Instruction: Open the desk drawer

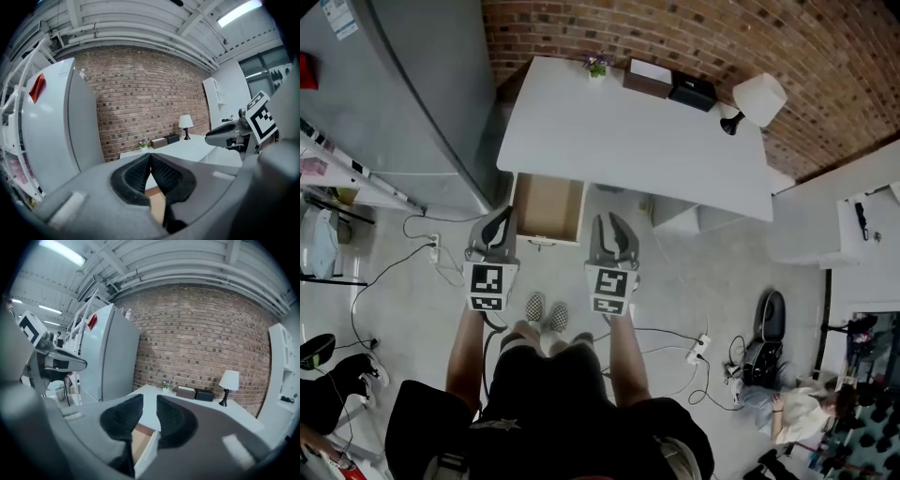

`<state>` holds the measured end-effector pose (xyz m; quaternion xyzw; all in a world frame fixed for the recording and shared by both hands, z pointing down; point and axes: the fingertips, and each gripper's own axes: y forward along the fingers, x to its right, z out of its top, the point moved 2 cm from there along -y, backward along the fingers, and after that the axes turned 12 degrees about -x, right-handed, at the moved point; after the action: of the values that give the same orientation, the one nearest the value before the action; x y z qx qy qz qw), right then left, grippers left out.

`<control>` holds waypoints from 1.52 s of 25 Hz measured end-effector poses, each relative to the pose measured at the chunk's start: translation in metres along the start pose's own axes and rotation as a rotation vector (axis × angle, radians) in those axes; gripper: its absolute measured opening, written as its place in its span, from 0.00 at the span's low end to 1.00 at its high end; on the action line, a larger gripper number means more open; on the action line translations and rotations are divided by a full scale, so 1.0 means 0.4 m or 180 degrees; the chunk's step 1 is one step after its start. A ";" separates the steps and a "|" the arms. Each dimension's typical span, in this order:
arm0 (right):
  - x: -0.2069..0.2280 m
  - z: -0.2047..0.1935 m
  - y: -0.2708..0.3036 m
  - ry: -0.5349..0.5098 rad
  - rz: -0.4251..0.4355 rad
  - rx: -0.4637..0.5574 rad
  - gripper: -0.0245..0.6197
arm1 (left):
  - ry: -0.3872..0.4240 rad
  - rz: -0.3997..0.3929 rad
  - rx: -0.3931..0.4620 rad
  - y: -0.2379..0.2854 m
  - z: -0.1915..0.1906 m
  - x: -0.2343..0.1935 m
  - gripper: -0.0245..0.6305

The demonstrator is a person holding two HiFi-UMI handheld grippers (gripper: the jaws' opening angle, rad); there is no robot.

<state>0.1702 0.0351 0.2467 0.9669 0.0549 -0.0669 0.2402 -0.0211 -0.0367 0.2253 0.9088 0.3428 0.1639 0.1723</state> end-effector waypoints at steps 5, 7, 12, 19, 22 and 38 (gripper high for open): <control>0.016 0.026 -0.062 0.0051 -0.0012 0.0147 0.14 | 0.0043 0.0039 0.0089 -0.038 0.039 0.004 0.05; 0.023 0.026 -0.086 0.0072 -0.0014 0.0171 0.12 | 0.0019 0.0052 0.0118 -0.053 0.049 0.009 0.05; 0.036 0.025 -0.127 0.0078 -0.0051 0.0195 0.06 | 0.0003 0.0036 0.0164 -0.080 0.069 0.021 0.05; 0.046 0.034 -0.157 0.0052 -0.0092 0.0250 0.05 | -0.0024 -0.0029 0.0130 -0.099 0.059 0.033 0.05; 0.054 0.042 -0.157 0.0037 -0.0111 0.0271 0.05 | -0.0017 -0.0037 0.0139 -0.098 0.064 0.035 0.05; 0.048 0.056 -0.164 0.0011 -0.0106 0.0298 0.05 | 0.0030 -0.0040 0.0177 -0.102 0.076 0.037 0.05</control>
<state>0.1779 0.0834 0.1942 0.9761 0.0682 -0.0716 0.1935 -0.0210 -0.0038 0.1838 0.9103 0.3537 0.1574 0.1464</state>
